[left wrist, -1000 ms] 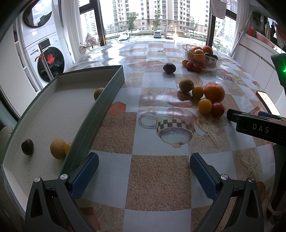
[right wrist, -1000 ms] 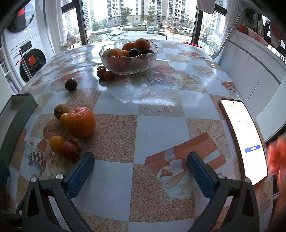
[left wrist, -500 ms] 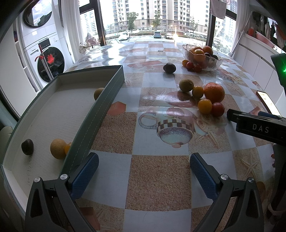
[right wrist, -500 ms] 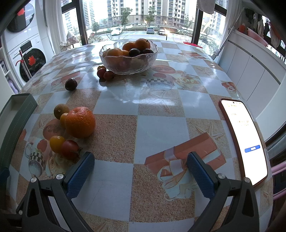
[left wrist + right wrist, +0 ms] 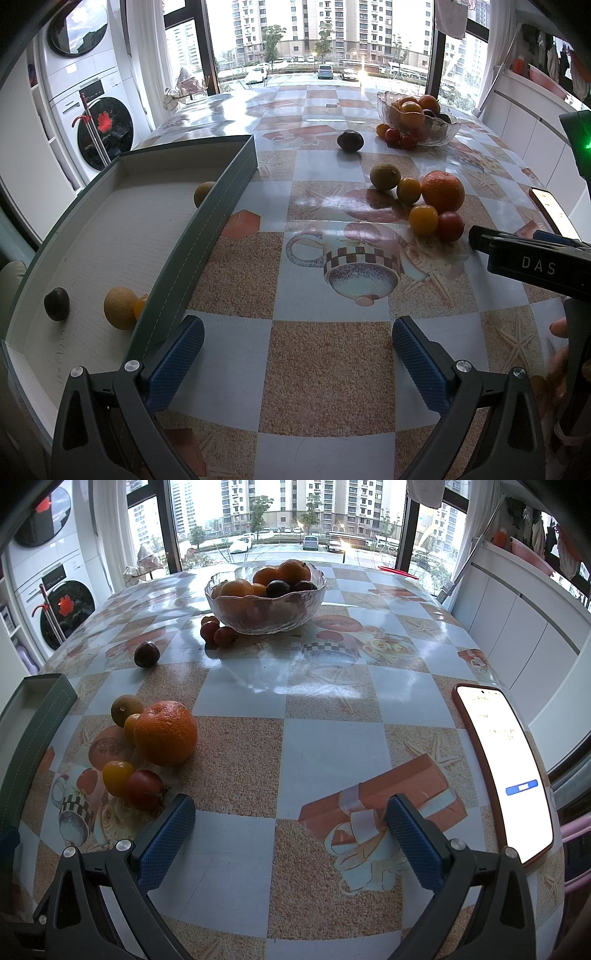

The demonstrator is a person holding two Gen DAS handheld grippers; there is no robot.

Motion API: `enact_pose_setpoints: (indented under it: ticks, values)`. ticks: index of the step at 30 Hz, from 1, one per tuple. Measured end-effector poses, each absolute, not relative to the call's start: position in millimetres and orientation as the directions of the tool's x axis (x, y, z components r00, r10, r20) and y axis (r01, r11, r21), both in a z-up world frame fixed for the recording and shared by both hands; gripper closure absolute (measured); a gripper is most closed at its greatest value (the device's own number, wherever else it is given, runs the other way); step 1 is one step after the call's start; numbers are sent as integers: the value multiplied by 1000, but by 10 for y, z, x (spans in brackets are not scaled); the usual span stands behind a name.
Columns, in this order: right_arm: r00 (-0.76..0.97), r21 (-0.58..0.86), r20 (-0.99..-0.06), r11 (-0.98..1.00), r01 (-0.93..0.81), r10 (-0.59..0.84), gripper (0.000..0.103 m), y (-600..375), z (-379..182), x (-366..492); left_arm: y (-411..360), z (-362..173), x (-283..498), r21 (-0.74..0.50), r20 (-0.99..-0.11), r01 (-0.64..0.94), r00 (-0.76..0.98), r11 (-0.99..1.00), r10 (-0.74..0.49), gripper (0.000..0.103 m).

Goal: Organize fruits
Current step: 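Grasp a red tomato with the right tool while the left tool grasps a small yellow fruit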

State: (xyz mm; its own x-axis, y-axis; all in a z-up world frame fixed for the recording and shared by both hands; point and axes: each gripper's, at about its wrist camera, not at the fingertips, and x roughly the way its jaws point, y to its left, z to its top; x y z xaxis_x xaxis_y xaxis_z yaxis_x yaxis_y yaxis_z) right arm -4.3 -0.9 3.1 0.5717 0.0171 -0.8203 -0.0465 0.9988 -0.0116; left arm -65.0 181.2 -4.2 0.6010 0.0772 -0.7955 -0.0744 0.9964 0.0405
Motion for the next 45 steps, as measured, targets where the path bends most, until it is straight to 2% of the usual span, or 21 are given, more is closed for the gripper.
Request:
enact_pose_setpoints:
  ticks: [4, 9, 16, 17, 18, 19, 22, 23, 24, 26, 31, 39, 44, 45]
  values:
    - [503, 4, -863, 994, -107, 57, 0, -75, 73, -19, 1812, -41, -651, 41, -796, -74, 601, 996, 77, 1]
    - [523, 98, -837, 984, -150, 163, 0, -269, 289, -295, 1811, -41, -650, 41, -796, -74, 601, 996, 77, 1]
    - [476, 118, -850, 962, -247, 226, 2, 114, 238, -251, 1824, -15, -738, 23, -816, -55, 575, 998, 50, 1]
    - [472, 116, -852, 960, -255, 228, 5, 171, 209, -218, 1820, -9, -769, 24, -818, -49, 574, 999, 48, 1]
    - [464, 118, -854, 957, -265, 234, 13, 236, 171, -178, 1815, -1, -813, 27, -818, -36, 573, 999, 43, 1]
    - [455, 123, -858, 954, -272, 240, 15, 272, 149, -162, 1813, 9, -850, 32, -817, -26, 575, 999, 41, 1]
    - [479, 65, -851, 949, -307, 213, 31, 428, 117, -75, 1832, 59, -901, 38, -810, -17, 585, 999, 41, 1]
    - [481, 59, -850, 947, -317, 214, 41, 456, 112, -56, 1839, 76, -896, 33, -809, -16, 587, 999, 36, 2]
    - [488, 47, -847, 944, -328, 211, 56, 490, 111, -42, 1848, 104, -892, 24, -806, -15, 591, 1000, 28, 12]
    - [480, 68, -843, 932, -355, 244, 78, 500, 117, -30, 1847, 141, -845, 16, -811, -11, 585, 1000, 19, 16]
    - [471, 160, -826, 931, -330, 309, 78, 231, 191, -90, 1745, 211, -648, 4, -810, 7, 587, 1000, -1, 16]
    - [476, 218, -820, 942, -254, 318, 78, -354, 242, -472, 1324, 199, -119, -22, -822, 57, 568, 998, -51, 16]
    - [480, 245, -814, 942, -229, 328, 78, -505, 244, -617, 1162, 117, 73, -2, -833, 35, 553, 999, -21, 16]
    - [480, 252, -812, 941, -226, 333, 78, -545, 242, -647, 1158, 95, 100, -4, -837, 25, 547, 1000, -17, 20]
